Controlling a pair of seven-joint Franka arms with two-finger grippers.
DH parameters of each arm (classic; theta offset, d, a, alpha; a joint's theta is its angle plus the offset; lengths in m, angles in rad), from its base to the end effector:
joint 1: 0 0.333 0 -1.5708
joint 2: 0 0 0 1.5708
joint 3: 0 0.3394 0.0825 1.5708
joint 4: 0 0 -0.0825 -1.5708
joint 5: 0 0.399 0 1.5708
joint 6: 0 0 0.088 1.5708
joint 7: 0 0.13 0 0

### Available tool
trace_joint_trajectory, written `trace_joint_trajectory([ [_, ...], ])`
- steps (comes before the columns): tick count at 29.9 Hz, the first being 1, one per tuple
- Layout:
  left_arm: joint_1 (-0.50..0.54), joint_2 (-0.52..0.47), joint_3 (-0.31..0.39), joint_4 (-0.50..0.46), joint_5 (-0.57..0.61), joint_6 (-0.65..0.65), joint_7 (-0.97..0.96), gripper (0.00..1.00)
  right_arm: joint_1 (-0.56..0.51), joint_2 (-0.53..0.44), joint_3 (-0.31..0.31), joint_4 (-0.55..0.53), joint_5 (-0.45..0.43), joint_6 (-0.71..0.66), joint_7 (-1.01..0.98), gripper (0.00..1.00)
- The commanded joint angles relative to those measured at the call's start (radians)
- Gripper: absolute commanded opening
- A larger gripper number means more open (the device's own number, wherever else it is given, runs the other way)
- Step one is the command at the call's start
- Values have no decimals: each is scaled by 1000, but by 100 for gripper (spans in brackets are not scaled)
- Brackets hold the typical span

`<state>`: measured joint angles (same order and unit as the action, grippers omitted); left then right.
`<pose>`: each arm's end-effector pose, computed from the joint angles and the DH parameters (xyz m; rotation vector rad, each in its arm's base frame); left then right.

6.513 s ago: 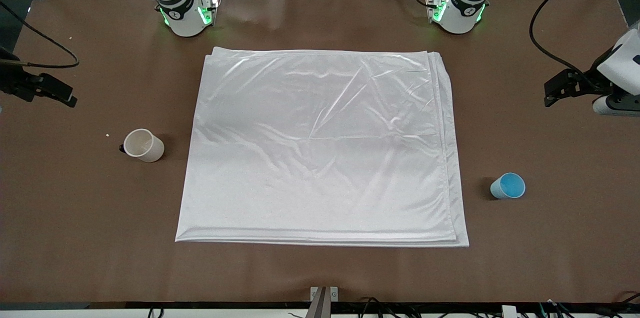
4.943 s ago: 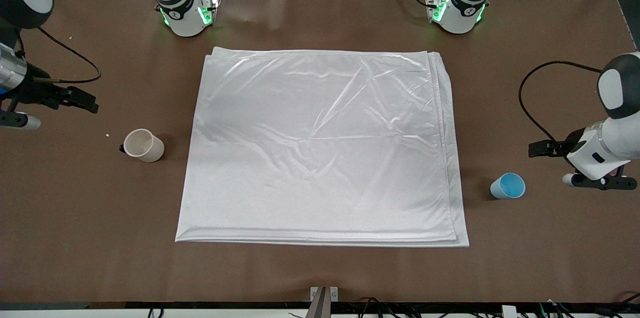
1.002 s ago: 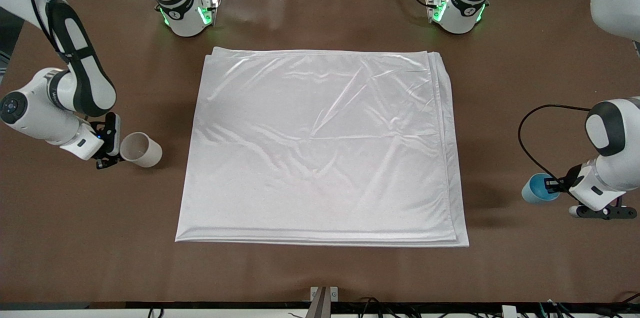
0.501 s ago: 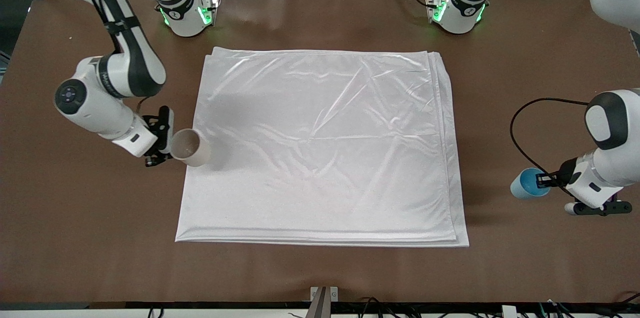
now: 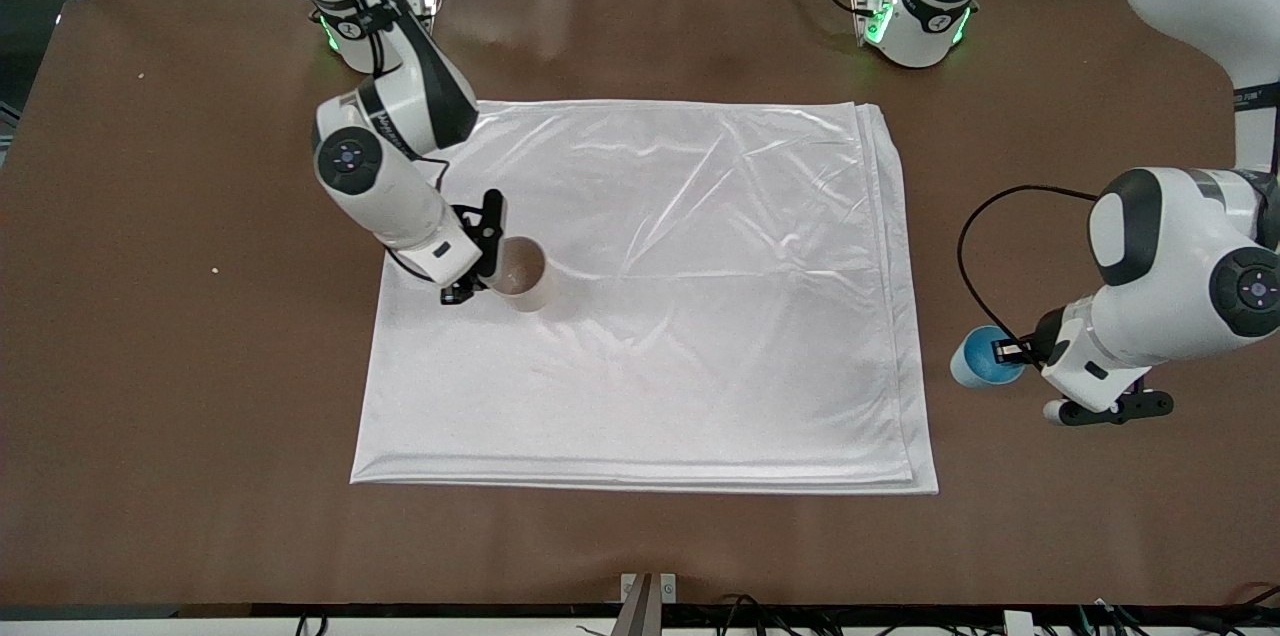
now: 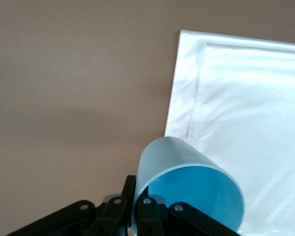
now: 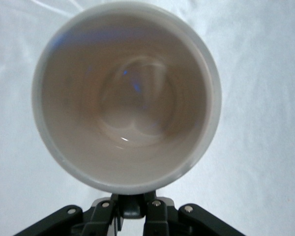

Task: Place blue cup into white mug on cloth

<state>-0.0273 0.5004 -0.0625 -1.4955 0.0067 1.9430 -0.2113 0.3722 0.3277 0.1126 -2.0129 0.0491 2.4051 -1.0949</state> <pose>0.7114 -0.0569 0.3679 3.1183 0.1963 -0.0859 0.5557 0.2916 0.2866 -2.2226 -2.1493 -0.1300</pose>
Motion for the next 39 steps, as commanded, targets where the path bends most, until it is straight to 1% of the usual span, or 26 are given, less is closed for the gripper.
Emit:
trace_joint_trajectory([
  [1, -48, -31, 4, -16, -19, -38, -86, 0, 71, 143, -13, 164, -90, -18, 174, 0],
  [5, -89, -31, 4, -9, -19, -41, -154, 0, 114, 247, -13, 267, -135, -21, 243, 0],
  [9, -154, -29, 6, -9, -19, -41, -226, 0, 154, 312, -14, 324, -136, -21, 288, 0],
  [14, -218, -22, 6, -9, -20, -41, -316, 0, 198, 333, -17, 341, -149, -21, 334, 0],
  [19, -261, -17, 4, -6, -22, -39, -365, 0, 214, 335, -17, 339, -152, -21, 339, 0],
  [20, -269, -16, 4, -8, -22, -39, -372, 0, 218, 335, -19, 339, -152, -21, 339, 2],
  [22, -281, -16, 4, -8, -22, -39, -381, 0, 218, 335, -19, 339, -152, -21, 339, 20],
  [23, -286, -14, 4, -8, -22, -39, -385, 0, 218, 333, -19, 339, -152, -21, 339, 27],
  [24, -292, -14, 4, -6, -24, -39, -393, 0, 218, 332, -19, 339, -150, -21, 337, 39],
  [28, -318, -8, 4, -6, -43, -36, -421, 0, 211, 327, -19, 338, -150, -21, 339, 96],
  [29, -324, -6, 4, -2, -47, -35, -427, 0, 206, 326, -19, 338, -150, -23, 337, 100],
  [32, -341, 6, 4, 4, -47, -35, -448, 0, 192, 300, -19, 335, -149, -30, 333, 100],
  [35, -359, 9, 4, 6, -47, -35, -464, 0, 183, 265, -19, 338, -146, -89, 340, 100],
  [39, -378, 13, 1, 9, -50, -32, -487, 0, 150, 185, -17, 336, -143, -187, 383, 100],
])
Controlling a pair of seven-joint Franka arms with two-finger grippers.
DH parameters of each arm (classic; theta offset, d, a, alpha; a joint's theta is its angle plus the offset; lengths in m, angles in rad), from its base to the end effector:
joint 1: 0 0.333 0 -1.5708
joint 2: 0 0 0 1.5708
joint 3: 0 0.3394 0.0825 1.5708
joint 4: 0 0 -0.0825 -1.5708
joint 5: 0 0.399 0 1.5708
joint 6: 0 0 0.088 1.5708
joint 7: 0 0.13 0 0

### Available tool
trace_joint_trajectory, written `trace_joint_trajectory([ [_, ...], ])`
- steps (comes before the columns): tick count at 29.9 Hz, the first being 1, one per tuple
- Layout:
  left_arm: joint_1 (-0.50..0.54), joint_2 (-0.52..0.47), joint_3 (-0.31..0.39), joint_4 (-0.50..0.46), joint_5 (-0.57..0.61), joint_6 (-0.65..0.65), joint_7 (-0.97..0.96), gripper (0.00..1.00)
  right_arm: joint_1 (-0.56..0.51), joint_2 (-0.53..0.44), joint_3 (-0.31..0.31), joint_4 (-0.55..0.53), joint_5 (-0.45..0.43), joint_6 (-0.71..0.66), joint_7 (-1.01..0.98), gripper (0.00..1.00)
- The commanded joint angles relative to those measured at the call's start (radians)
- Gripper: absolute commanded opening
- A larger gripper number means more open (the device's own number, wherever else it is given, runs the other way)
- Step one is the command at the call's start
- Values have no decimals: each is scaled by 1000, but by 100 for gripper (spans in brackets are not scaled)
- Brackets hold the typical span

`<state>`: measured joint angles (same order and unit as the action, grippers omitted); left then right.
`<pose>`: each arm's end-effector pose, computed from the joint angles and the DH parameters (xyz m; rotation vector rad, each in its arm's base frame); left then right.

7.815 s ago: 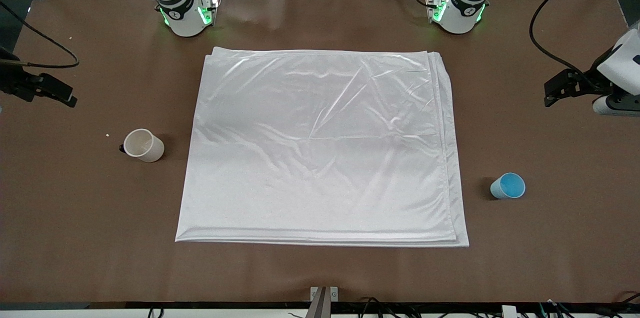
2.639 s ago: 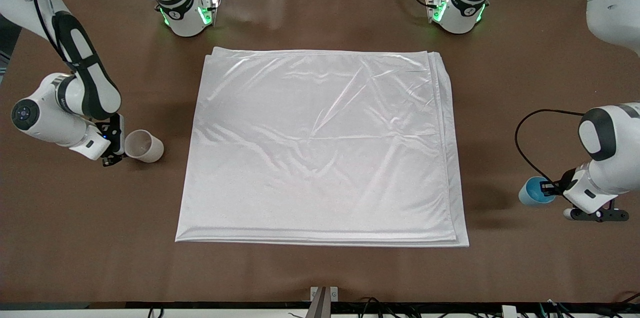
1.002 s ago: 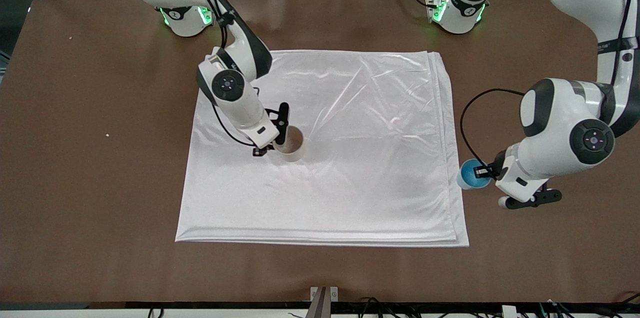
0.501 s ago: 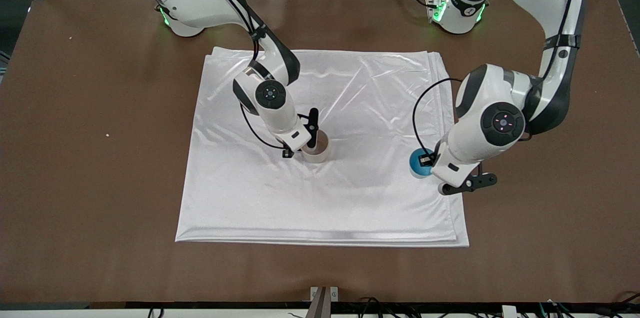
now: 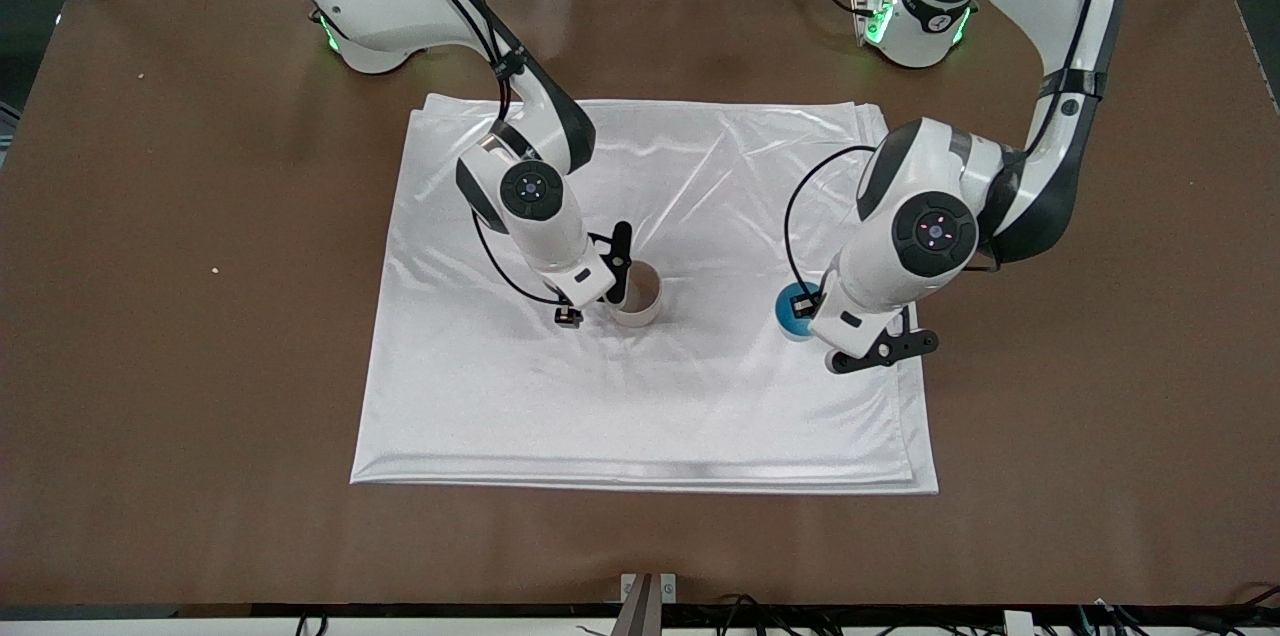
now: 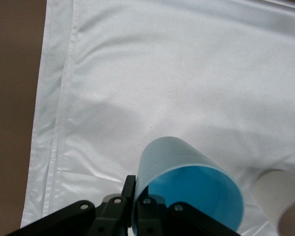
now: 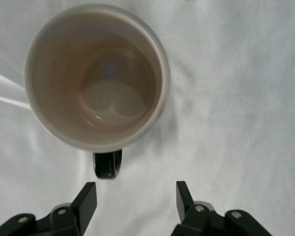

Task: Place blue cup into white mug on cloth

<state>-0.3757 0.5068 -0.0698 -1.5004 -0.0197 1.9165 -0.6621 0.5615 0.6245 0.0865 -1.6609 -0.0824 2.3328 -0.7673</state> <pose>0.6422 -0.3008 0.3592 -3.1139 -0.3618 0.1628 0.5759 0.4240 0.2366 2.3371 2.0772 0.0777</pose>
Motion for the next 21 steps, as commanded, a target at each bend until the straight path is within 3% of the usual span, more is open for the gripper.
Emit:
trace_joint_trajectory([
  [1, -37, 9, 8, 18, -25, -5, -40, 0, -49, -133, 10, -16, -11, -142, 59, 100],
  [13, -126, 38, 8, 32, -25, -1, -123, 0, -158, -432, 9, -17, -2, -449, 60, 100],
  [21, -170, 50, 7, 48, -36, 39, -152, 0, -261, -578, 9, -17, -3, -570, 106, 100],
])
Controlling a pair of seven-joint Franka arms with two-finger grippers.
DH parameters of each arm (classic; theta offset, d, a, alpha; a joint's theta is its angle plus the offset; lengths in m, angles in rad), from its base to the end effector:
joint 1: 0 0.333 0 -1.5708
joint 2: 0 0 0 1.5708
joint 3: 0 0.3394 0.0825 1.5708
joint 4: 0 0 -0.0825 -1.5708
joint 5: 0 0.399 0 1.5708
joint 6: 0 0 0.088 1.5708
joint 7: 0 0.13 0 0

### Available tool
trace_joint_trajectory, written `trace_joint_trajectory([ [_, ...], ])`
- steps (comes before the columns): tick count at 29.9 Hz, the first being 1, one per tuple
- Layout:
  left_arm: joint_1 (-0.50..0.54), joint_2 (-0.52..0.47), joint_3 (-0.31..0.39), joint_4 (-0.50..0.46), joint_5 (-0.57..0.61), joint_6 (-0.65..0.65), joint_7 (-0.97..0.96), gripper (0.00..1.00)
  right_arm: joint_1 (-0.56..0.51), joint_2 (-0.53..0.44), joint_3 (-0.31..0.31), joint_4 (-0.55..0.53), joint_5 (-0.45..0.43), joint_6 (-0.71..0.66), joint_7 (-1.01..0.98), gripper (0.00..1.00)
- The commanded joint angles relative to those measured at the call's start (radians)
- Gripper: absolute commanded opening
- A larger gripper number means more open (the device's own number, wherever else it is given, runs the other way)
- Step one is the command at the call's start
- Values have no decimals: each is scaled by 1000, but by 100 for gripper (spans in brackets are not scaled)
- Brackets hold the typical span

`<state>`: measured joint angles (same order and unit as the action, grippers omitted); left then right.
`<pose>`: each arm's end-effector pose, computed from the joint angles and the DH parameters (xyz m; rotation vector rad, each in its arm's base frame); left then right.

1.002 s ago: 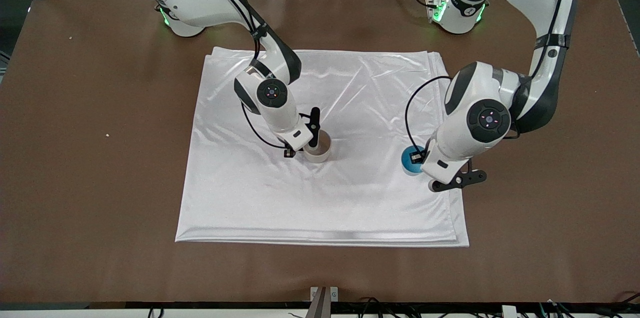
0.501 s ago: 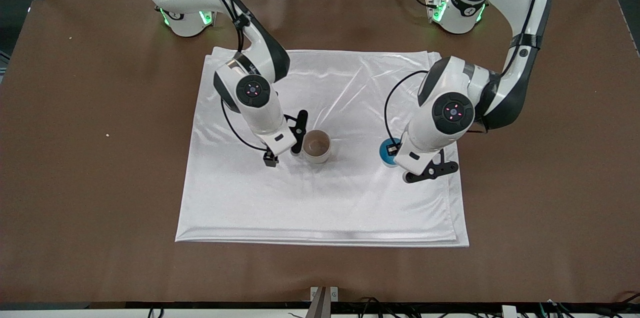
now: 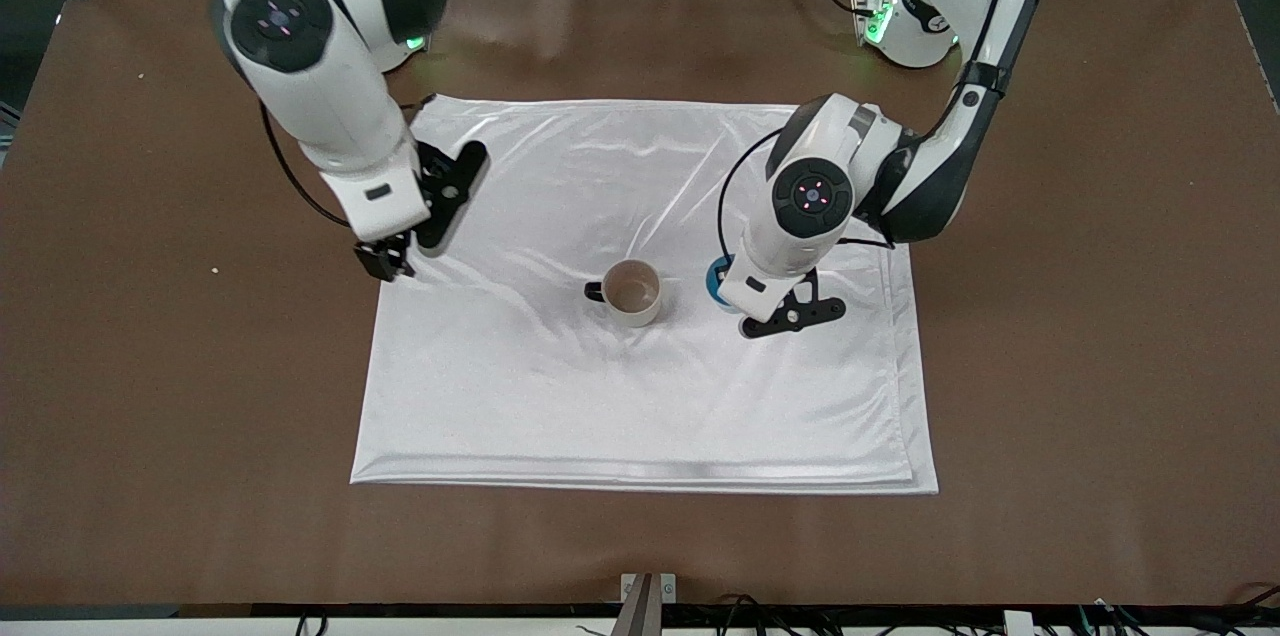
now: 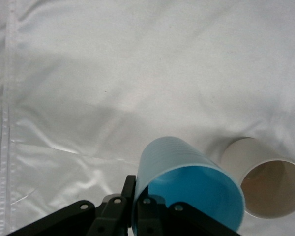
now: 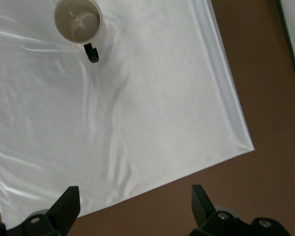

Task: Place blue cup into white mug on cloth

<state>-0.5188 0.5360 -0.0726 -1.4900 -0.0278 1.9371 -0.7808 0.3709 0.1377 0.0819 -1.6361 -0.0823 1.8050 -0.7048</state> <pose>0.5965 -0.3943 0.3450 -3.1132 -0.3266 0.1687 0.5695 0.2643 0.5316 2.5547 1.7003 0.0350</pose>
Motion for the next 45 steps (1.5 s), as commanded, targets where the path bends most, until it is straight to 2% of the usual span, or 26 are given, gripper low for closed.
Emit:
trace_joint_trajectory([
  [1, -30, 22, 10, 40, -27, 23, -40, 0, -87, -105, 13, -45, -1, -52, 45, 100],
  [7, -82, 67, 11, 59, -27, 66, -84, 0, -170, -174, 12, -91, 12, -67, 70, 100],
  [15, -130, 87, 11, 70, -27, 114, -132, 0, -257, -245, 13, -162, 12, -82, 221, 100],
  [26, -170, 94, 11, 71, -27, 175, -173, 0, -322, -245, 10, -162, 6, -141, 438, 100],
  [37, -173, 108, 10, 71, -27, 235, -175, 0, -452, -234, 10, -149, 21, -162, 472, 100],
  [41, -182, 119, 10, 70, -27, 244, -175, 0, -512, -233, 9, -137, 68, -156, 514, 100],
  [45, -187, 130, 10, 70, -27, 264, -175, 0, -527, -228, 9, -122, 61, -157, 582, 100],
])
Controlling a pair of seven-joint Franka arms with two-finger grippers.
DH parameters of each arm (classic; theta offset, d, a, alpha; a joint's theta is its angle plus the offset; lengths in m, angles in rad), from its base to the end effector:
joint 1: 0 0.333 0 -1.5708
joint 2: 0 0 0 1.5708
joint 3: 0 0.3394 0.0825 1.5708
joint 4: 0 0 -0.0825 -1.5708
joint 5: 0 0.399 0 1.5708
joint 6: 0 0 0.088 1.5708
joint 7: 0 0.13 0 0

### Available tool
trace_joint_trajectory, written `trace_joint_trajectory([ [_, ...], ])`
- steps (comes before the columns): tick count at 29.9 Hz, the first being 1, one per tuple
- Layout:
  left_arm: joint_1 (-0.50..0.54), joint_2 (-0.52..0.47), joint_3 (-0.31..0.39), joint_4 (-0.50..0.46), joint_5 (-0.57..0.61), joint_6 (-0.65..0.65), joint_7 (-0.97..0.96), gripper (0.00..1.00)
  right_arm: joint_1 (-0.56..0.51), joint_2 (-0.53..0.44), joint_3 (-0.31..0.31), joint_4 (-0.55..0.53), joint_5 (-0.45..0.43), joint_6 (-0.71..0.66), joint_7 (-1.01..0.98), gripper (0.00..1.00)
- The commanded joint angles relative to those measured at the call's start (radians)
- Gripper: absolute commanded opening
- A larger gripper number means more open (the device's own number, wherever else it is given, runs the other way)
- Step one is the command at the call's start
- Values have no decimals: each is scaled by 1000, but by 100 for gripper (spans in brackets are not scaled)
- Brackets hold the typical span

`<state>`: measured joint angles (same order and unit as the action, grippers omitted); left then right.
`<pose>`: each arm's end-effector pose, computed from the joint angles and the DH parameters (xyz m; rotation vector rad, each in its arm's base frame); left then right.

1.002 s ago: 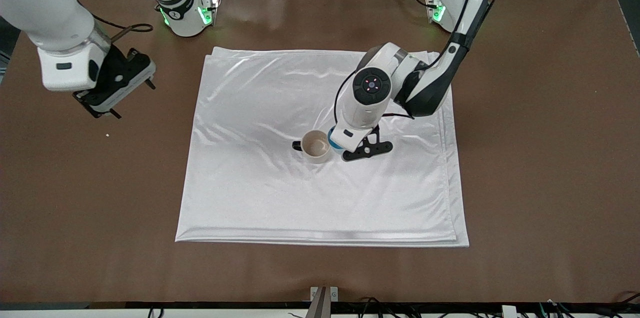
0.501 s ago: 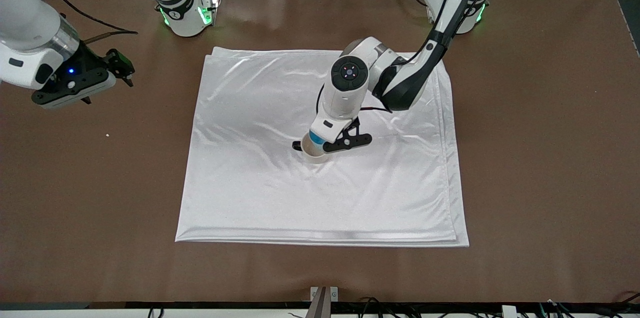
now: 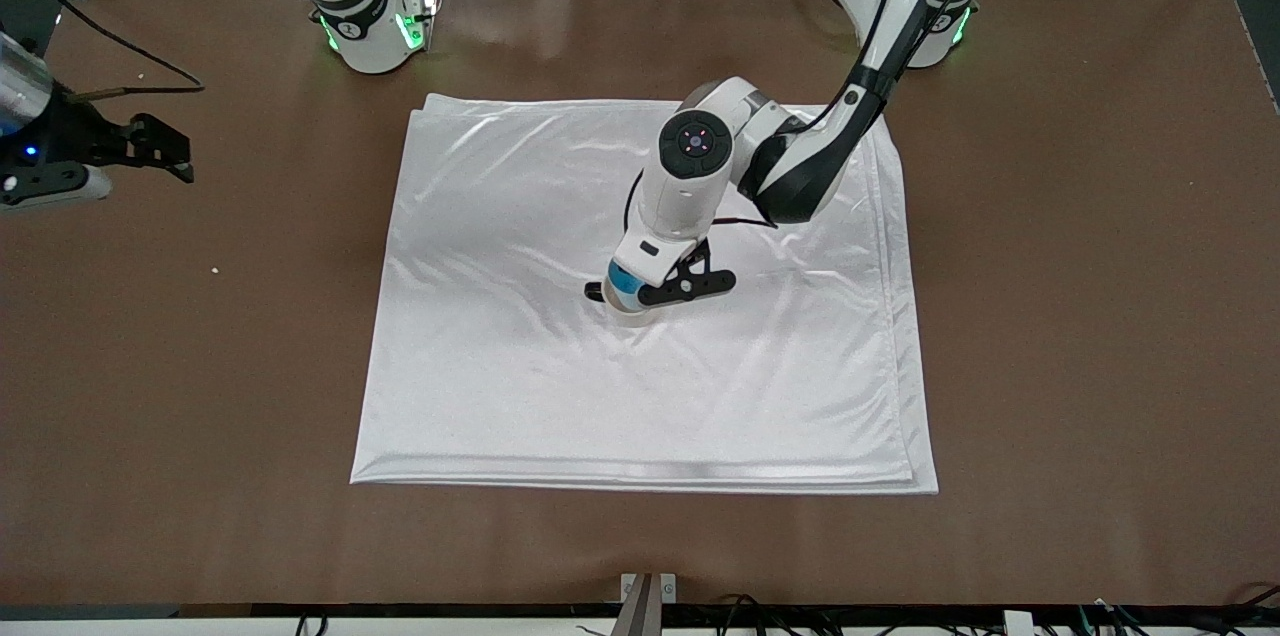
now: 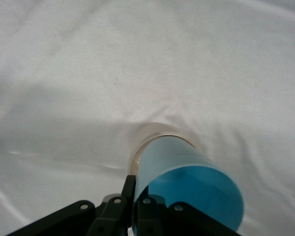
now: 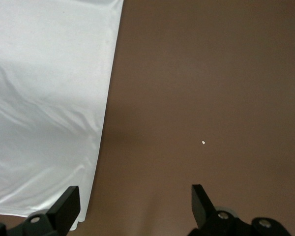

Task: Place blue cup into white mug on cloth

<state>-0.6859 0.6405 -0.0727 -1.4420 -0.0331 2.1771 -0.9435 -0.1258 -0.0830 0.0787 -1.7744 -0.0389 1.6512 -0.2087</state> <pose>0.5551 -0.5150 0.3124 3.0046 0.3302 0.0152 0.5421 -0.0289 0.5785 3.0905 0.2557 -0.0712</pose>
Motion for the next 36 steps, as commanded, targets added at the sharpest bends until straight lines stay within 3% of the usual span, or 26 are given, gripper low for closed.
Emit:
trace_joint_trajectory([
  [1, -20, 30, 10, 21, -22, 26, -12, 0, -32, -7, 12, 19, 14, -2, 103, 100],
  [32, -24, 129, 11, 18, -19, 86, 8, 0, -25, 55, 19, 115, 27, 1, 172, 100],
  [33, -24, 130, 11, 18, -19, 90, 8, 1, -23, 55, 19, 115, 27, 1, 186, 100],
  [36, -24, 133, 11, 18, -21, 93, 9, 27, -22, 55, 19, 115, 27, -1, 213, 100],
])
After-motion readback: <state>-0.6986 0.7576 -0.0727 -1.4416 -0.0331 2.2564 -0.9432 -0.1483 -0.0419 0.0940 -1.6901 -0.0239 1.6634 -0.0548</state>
